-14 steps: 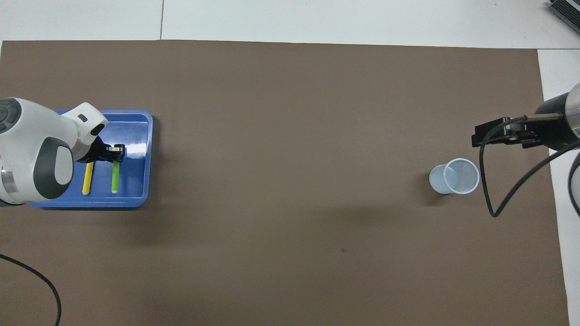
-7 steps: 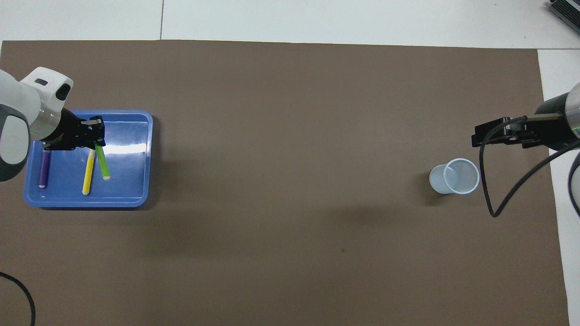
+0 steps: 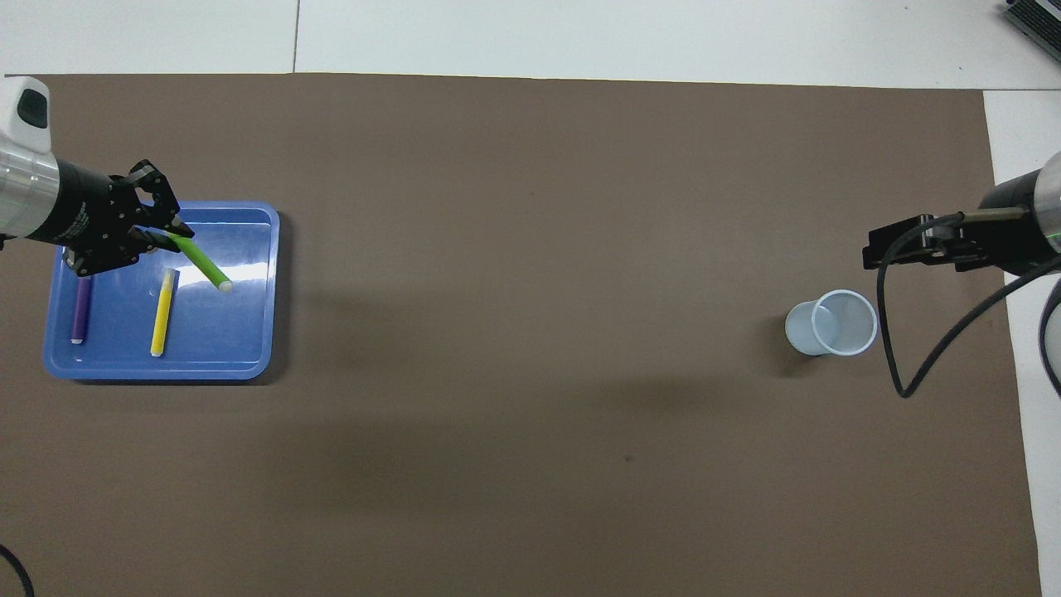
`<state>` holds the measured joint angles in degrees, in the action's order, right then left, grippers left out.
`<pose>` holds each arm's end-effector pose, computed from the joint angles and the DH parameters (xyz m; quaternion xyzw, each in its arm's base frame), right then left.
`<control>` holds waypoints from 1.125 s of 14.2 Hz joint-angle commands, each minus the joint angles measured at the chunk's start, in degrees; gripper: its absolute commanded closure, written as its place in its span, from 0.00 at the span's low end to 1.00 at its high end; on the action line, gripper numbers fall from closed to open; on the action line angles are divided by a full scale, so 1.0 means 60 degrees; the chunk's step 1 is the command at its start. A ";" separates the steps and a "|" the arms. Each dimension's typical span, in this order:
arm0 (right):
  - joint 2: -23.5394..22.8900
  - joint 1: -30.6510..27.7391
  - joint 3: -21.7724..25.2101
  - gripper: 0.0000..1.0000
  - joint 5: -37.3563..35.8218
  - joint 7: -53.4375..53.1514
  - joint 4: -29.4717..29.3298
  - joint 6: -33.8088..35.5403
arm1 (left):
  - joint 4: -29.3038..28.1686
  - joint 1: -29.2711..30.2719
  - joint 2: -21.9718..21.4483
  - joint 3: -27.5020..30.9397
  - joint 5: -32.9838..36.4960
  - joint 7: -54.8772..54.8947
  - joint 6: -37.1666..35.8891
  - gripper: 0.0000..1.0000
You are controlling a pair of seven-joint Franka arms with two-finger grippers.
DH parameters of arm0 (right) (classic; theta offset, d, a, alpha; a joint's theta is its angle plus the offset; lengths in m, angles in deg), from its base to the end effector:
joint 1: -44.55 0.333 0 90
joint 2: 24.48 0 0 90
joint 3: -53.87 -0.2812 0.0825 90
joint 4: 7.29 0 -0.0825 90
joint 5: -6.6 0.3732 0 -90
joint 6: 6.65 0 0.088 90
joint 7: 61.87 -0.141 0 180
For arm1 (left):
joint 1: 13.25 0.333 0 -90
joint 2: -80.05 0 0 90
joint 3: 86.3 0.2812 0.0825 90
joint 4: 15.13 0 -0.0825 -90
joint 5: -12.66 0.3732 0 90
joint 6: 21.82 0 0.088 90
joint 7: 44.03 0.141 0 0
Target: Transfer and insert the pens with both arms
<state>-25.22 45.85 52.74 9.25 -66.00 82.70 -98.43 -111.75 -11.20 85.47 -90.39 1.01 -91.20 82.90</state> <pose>0.5502 0.0297 0.5516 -0.9996 0.0153 -0.0078 0.0237 0.5847 -0.0427 0.4738 0.9090 0.4034 -0.0213 0.1025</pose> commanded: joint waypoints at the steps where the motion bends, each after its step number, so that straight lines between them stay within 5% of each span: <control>1: 0.0137 -0.0083 -0.0031 0.00 0.0158 0.0103 0.0090 0.0063 | -0.0111 -0.0079 -0.0666 -0.0022 -0.0575 -0.1726 -0.0401 1.00; 6: 0.0137 -0.0069 -0.0031 0.00 0.0158 0.0088 0.0090 0.0063 | -0.0243 -0.0079 -0.1268 -0.0519 -0.1002 -0.4087 -0.0679 1.00; 16: 0.0547 0.0063 -0.0544 0.00 0.1124 0.1009 0.0163 -0.0214 | -0.1210 -0.0416 -0.2264 -0.0960 -0.1354 -0.5803 -0.1369 1.00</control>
<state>-22.68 46.67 49.59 13.85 -62.99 82.69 -97.89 -116.80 -13.03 74.01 -96.83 -6.18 -123.73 74.89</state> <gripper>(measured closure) 0.000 0.828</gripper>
